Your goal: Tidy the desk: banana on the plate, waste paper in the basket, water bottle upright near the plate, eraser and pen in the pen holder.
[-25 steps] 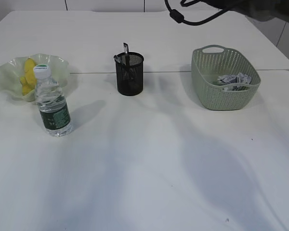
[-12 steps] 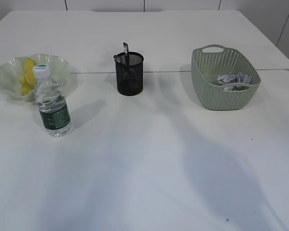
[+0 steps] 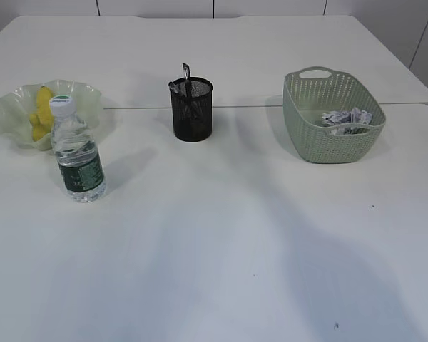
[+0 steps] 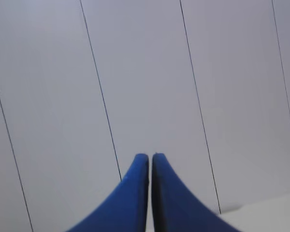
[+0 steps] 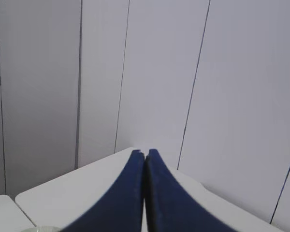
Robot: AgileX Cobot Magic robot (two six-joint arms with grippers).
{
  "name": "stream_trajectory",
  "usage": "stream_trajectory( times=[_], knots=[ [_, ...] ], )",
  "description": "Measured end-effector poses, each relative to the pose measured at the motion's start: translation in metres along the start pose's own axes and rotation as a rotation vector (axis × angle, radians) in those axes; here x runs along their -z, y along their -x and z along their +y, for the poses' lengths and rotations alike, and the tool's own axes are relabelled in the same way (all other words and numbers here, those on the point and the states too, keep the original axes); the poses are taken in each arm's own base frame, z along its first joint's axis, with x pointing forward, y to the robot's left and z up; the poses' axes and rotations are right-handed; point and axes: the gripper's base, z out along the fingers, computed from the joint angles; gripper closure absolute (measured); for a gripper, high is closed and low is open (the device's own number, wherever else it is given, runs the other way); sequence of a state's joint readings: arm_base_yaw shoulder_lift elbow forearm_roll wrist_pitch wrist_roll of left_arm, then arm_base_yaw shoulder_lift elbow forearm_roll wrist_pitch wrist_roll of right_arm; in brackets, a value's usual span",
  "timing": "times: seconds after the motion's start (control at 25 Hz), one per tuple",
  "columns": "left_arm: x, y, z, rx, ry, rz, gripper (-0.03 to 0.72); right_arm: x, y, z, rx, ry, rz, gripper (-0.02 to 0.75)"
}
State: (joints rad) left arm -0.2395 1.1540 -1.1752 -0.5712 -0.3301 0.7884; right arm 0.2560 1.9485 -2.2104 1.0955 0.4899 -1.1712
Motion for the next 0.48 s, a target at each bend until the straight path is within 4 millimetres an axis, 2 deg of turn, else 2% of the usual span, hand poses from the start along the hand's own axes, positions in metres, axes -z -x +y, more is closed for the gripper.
stream_trajectory(
  times=[0.12, 0.32, 0.48],
  knots=[
    [0.025, 0.032, 0.011, 0.005, 0.007, -0.081, 0.711, 0.022, 0.033, 0.005, 0.002, -0.017, -0.021, 0.749],
    [0.068, 0.071, 0.024, 0.021, -0.032, -0.152, 0.713, 0.065, 0.083, 0.017, -0.072, -0.031, -0.047, 0.749],
    [0.106, 0.100, 0.036, 0.088, -0.035, -0.233, 0.713, 0.107, 0.120, 0.031, -0.087, -0.036, -0.042, 0.749]
  ],
)
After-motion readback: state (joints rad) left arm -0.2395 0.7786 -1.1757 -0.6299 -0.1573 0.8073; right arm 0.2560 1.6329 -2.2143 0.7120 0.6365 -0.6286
